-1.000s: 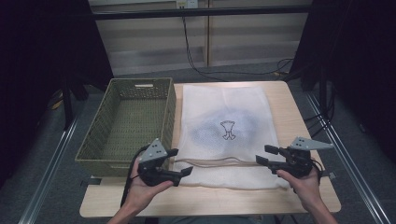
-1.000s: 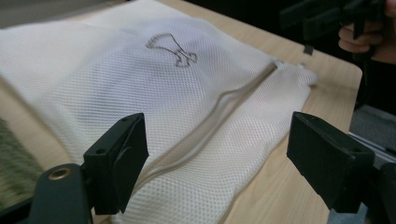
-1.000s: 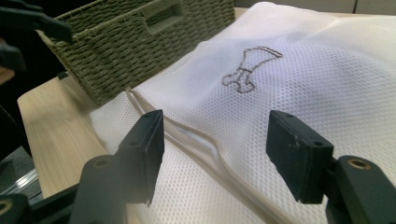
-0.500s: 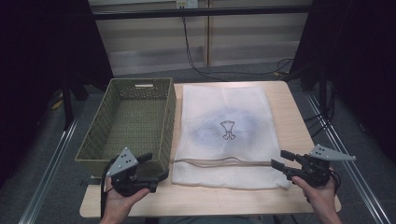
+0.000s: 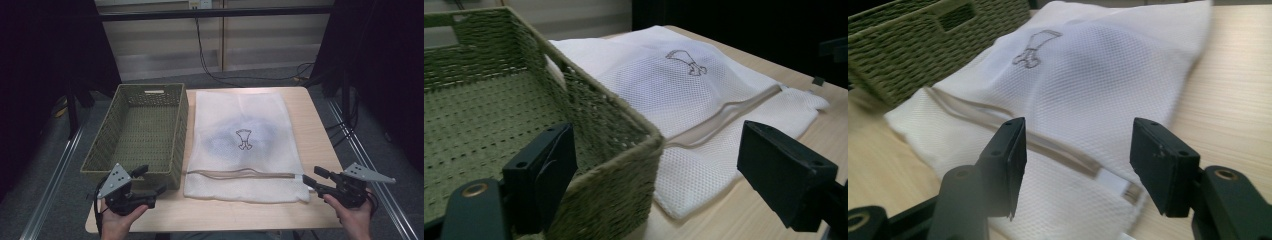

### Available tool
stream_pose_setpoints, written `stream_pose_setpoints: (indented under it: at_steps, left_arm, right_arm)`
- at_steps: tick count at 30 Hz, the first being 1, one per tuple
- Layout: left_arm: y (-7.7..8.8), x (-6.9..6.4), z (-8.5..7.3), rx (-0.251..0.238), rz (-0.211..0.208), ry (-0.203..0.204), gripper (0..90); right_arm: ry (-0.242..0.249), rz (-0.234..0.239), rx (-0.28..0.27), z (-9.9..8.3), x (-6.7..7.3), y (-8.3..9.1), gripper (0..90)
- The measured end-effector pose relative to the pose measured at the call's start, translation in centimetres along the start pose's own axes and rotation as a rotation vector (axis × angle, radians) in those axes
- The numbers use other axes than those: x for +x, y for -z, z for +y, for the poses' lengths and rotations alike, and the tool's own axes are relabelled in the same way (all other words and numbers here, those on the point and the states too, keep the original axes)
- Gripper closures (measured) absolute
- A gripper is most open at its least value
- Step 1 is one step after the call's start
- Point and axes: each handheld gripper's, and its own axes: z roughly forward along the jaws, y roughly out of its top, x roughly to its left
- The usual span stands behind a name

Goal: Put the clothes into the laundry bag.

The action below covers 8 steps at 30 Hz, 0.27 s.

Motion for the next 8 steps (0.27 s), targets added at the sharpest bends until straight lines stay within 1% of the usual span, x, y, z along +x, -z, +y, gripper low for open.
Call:
stream_pose_setpoints:
  at_steps: [1,2,3,4,5,6,7,8]
  left_arm:
    - [0.1,0.2,-0.1,0.000,0.002,0.012,17.8]
    - [0.2,0.7,-0.2,-0.005,0.013,0.017,18.5]
    - [0.2,0.7,-0.2,-0.005,0.013,0.017,18.5]
    - [0.1,1.1,-0.2,-0.008,0.008,0.038,18.7]
    - [0.1,1.1,-0.2,-0.008,0.008,0.038,18.9]
    - [0.1,1.5,-0.2,-0.013,-0.009,0.081,19.2]
    - [0.1,1.5,-0.2,-0.013,-0.009,0.081,19.2]
    - [0.2,1.5,-0.1,-0.017,-0.004,0.094,19.2]
  right_arm:
    - [-0.005,-0.023,-0.013,-0.2,-0.6,0.7,40.6]
    - [-0.006,-0.029,-0.016,-0.3,-0.8,0.8,40.9]
    - [-0.006,-0.029,-0.016,-0.3,-0.8,0.8,40.9]
    - [-0.014,-0.039,-0.014,-0.4,-1.3,0.7,41.2]
    - [-0.009,-0.038,-0.010,-0.4,-1.3,0.7,41.5]
    - [0.000,-0.040,-0.008,-0.4,-1.3,0.5,41.7]
    - [0.000,-0.040,-0.008,-0.4,-1.3,0.5,41.7]
    - [0.009,-0.029,0.004,-0.3,-1.0,0.1,41.7]
